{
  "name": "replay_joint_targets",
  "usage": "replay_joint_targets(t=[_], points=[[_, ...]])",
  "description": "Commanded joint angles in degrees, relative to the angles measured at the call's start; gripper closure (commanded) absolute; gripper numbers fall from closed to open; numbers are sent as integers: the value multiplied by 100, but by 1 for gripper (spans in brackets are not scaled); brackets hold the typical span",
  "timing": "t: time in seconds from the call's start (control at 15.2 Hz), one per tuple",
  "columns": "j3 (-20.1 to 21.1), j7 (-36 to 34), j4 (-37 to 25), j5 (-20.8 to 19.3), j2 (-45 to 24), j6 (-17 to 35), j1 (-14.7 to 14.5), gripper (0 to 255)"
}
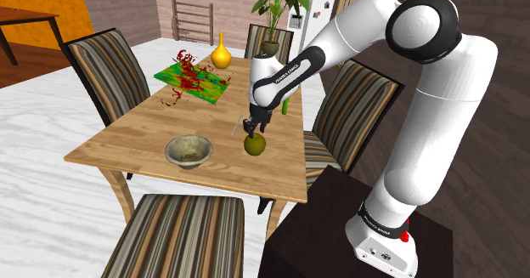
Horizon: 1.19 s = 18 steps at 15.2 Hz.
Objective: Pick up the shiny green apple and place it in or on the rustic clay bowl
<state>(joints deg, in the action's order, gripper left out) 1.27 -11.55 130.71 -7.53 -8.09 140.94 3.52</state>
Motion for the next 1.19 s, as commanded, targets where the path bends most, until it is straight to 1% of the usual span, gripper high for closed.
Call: replay_joint_targets(t=[0.0,0.53,1.12], points=[[0,0,0,0,0,0,0,255],[0,0,0,0,-1,1,0,255],[21,108,-193,102,471,-660,1,255]])
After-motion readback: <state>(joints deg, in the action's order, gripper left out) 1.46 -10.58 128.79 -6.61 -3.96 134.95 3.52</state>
